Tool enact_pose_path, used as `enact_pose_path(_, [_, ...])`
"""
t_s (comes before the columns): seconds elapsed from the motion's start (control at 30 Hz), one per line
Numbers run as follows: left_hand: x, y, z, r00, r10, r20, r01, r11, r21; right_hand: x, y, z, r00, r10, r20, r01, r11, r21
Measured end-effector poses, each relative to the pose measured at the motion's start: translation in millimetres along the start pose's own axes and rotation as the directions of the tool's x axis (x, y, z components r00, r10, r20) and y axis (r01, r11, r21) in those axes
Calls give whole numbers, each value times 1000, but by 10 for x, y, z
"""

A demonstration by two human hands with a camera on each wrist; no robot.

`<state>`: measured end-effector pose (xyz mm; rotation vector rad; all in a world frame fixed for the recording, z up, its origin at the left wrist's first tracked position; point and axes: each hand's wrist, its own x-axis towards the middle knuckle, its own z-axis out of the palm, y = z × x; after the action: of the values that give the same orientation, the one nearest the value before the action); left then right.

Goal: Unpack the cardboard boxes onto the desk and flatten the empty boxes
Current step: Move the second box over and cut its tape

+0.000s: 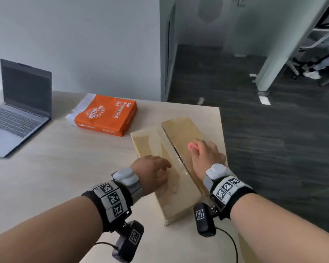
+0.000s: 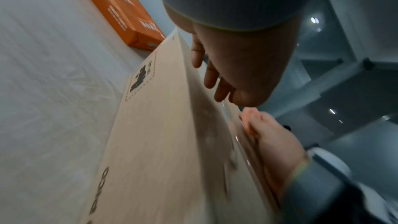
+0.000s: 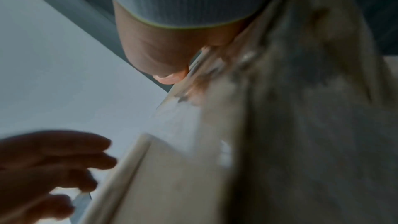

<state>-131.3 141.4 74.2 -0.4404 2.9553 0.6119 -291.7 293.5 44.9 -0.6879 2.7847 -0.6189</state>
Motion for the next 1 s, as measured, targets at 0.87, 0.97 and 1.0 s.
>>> enact_pose_path(0.87, [211, -796, 109, 849, -527, -25, 515, 838, -182, 94, -877, 228, 915, -211, 345, 7, 860, 510])
enact_pose_path(0.97, [194, -818, 142, 849, -523, -67, 501, 840, -207, 137, -1029, 312, 900, -251, 356, 74, 893, 443])
enact_pose_path(1.0, [194, -820, 146, 850, -522, -67, 498, 840, -216, 145, -1070, 307, 897, -260, 358, 92, 901, 424])
